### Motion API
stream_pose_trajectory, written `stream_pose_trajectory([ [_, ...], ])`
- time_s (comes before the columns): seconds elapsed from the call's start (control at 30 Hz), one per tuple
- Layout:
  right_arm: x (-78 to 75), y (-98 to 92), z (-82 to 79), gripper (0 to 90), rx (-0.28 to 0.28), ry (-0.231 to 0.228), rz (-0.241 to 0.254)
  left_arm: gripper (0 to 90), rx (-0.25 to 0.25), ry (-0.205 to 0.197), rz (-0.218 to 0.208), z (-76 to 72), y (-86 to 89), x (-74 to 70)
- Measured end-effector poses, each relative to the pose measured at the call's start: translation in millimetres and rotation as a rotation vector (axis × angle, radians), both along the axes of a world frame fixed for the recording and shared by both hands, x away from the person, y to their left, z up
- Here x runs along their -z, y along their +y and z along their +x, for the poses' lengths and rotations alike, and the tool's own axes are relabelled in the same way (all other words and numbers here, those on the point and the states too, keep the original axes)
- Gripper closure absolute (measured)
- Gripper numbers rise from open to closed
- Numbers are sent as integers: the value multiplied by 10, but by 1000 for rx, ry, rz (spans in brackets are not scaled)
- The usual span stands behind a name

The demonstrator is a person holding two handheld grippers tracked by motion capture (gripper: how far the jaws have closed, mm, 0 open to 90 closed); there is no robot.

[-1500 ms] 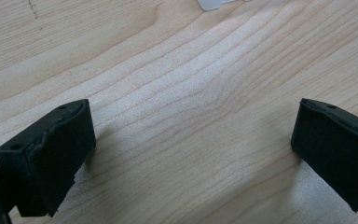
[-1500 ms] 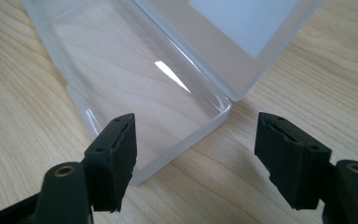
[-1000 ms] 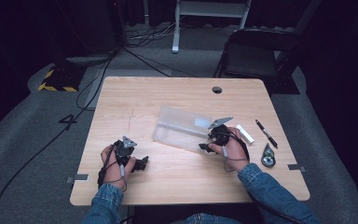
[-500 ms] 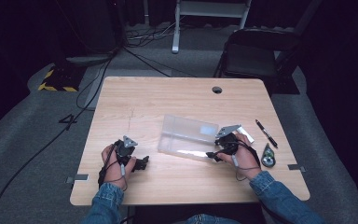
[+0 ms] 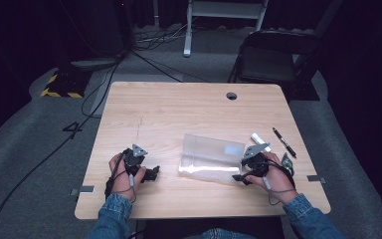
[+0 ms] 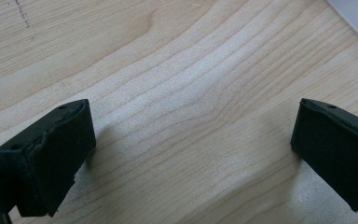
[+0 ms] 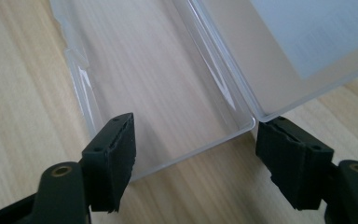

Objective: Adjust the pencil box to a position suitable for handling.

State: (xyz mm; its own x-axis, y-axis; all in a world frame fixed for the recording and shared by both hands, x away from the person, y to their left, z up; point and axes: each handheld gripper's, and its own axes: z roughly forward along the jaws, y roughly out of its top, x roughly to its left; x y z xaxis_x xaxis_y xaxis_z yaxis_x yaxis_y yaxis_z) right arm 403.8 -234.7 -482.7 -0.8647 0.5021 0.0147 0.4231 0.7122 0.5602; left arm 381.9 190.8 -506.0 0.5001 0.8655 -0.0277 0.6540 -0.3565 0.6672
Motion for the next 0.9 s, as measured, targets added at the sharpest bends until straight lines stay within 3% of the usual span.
stream_pose_trajectory([
  [0.5, -23, -206, -220, 281, -106, 21, -35, 1, 17, 0, 3, 31, -29, -2],
  [0.9, 0, -227, -205, 224, -71, 15, -13, 1, 43, 0, 3, 94, -68, -3],
])
